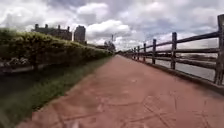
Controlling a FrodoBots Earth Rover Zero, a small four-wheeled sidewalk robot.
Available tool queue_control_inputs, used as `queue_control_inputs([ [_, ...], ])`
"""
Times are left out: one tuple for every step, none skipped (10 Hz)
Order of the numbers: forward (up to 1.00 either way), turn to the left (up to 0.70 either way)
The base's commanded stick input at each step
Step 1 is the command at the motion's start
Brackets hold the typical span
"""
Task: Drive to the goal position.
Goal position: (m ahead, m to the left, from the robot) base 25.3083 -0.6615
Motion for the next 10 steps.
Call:
queue_control_inputs([
  [1.00,-0.27],
  [1.00,-0.21],
  [1.00,0.00],
  [1.00,0.00],
  [1.00,0.00],
  [1.00,0.00],
  [1.00,0.00],
  [1.00,-0.03],
  [1.00,-0.25],
  [1.00,-0.13],
])
